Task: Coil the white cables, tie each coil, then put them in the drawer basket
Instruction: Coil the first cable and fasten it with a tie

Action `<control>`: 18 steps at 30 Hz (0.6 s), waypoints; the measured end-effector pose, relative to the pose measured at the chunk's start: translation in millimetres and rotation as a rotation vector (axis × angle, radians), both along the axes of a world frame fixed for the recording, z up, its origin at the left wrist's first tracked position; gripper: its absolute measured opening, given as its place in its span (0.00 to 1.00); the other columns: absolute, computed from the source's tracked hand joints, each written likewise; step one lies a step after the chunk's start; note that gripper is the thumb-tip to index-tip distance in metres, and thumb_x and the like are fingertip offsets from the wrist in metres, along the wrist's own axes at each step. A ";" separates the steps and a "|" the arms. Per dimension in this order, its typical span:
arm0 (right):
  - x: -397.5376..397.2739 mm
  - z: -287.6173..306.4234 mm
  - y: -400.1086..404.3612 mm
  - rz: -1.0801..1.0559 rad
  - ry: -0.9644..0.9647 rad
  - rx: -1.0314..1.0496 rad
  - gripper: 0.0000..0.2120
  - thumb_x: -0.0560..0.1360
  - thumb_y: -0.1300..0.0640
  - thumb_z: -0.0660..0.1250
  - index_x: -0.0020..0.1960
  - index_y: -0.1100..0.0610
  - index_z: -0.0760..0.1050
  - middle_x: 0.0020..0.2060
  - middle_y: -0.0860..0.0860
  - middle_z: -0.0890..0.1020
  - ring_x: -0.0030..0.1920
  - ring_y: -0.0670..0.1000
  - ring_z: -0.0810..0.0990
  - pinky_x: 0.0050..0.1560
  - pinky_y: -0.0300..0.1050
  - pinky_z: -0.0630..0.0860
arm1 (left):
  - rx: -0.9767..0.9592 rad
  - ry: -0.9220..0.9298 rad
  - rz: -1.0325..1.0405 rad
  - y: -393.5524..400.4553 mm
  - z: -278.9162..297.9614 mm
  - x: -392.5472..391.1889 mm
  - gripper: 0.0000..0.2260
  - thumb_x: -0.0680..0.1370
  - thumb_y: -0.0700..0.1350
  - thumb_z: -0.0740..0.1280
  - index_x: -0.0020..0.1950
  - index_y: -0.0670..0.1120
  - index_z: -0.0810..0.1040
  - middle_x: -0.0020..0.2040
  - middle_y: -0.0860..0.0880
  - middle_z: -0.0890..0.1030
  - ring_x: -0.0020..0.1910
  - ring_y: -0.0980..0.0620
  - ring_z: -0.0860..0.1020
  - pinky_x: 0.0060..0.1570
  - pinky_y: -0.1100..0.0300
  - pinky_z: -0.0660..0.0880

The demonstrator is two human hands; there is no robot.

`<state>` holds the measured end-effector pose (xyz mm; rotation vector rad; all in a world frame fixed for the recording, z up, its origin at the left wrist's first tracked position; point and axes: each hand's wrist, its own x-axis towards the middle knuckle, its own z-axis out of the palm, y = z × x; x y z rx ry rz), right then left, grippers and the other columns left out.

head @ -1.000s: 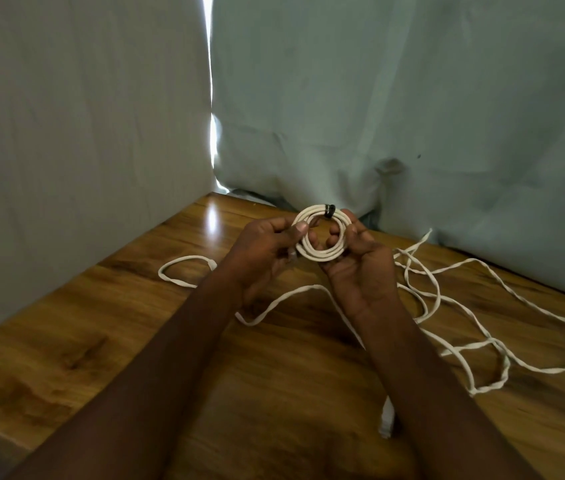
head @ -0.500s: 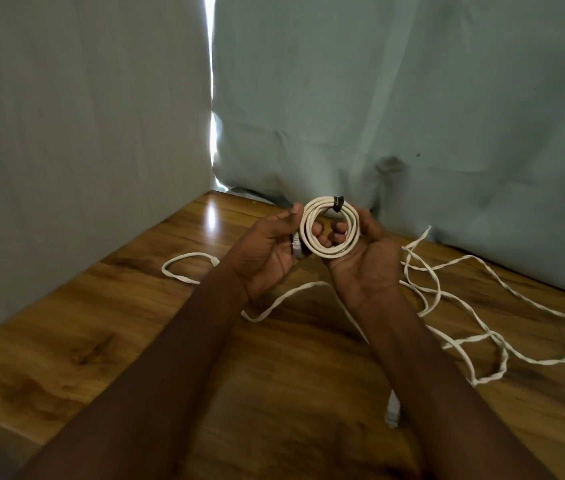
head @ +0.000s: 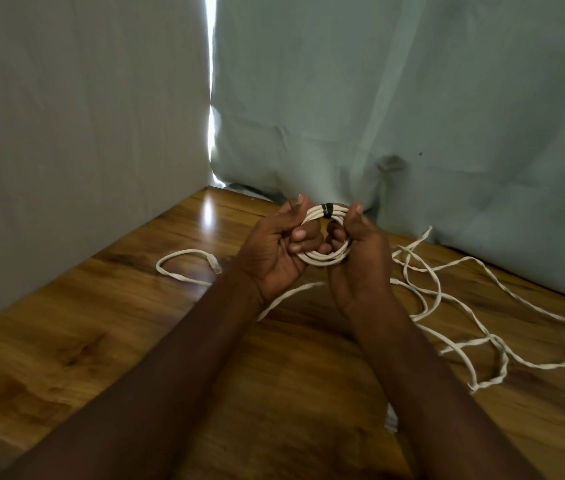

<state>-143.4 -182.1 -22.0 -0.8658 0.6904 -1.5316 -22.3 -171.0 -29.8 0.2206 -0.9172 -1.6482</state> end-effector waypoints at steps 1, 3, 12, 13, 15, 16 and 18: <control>-0.7 1.6 0.5 0.054 -0.072 0.020 0.16 0.85 0.51 0.61 0.44 0.60 0.76 0.26 0.51 0.73 0.24 0.48 0.71 0.27 0.39 0.73 | 0.017 -0.001 0.002 -2.1 -1.1 1.8 0.14 0.85 0.46 0.58 0.68 0.43 0.61 0.28 0.52 0.68 0.24 0.58 0.64 0.42 0.60 0.61; -1.4 4.4 4.0 0.162 -0.144 0.019 0.13 0.84 0.54 0.61 0.48 0.61 0.78 0.28 0.51 0.75 0.25 0.47 0.73 0.26 0.38 0.74 | 0.021 -0.003 0.011 -3.6 -2.5 7.6 0.12 0.85 0.46 0.60 0.65 0.42 0.64 0.27 0.53 0.67 0.23 0.59 0.63 0.43 0.57 0.50; -13.1 12.5 19.8 0.295 0.018 -0.071 0.12 0.81 0.61 0.63 0.62 0.61 0.79 0.46 0.54 0.87 0.45 0.52 0.86 0.46 0.48 0.85 | 0.090 0.049 0.208 -9.6 -0.8 19.4 0.11 0.80 0.48 0.69 0.53 0.42 0.74 0.33 0.49 0.77 0.31 0.55 0.76 0.45 0.58 0.73; -10.7 14.5 25.0 0.299 0.008 -0.093 0.12 0.79 0.61 0.64 0.60 0.60 0.79 0.45 0.53 0.87 0.44 0.50 0.86 0.45 0.45 0.85 | 0.067 0.066 0.190 -5.8 2.7 20.2 0.11 0.81 0.48 0.69 0.53 0.41 0.74 0.33 0.48 0.77 0.30 0.54 0.75 0.44 0.57 0.76; -5.8 20.4 35.7 0.315 -0.054 -0.111 0.12 0.77 0.60 0.65 0.59 0.60 0.78 0.43 0.53 0.87 0.42 0.48 0.87 0.43 0.42 0.84 | 0.001 0.096 0.145 4.3 10.6 21.2 0.12 0.81 0.49 0.65 0.53 0.39 0.74 0.32 0.48 0.75 0.28 0.54 0.74 0.41 0.56 0.78; -4.3 23.7 41.0 0.316 -0.069 -0.107 0.11 0.78 0.61 0.64 0.59 0.59 0.78 0.41 0.52 0.87 0.40 0.47 0.86 0.41 0.41 0.83 | -0.042 0.100 0.127 9.9 14.3 22.1 0.13 0.81 0.49 0.64 0.53 0.39 0.74 0.32 0.48 0.74 0.28 0.55 0.72 0.40 0.57 0.77; -5.4 31.7 53.9 0.323 -0.044 -0.077 0.09 0.83 0.64 0.60 0.58 0.59 0.78 0.40 0.52 0.87 0.37 0.45 0.85 0.39 0.40 0.83 | -0.125 0.073 0.118 21.1 20.9 24.4 0.14 0.83 0.50 0.62 0.55 0.39 0.75 0.33 0.49 0.74 0.28 0.57 0.71 0.41 0.59 0.73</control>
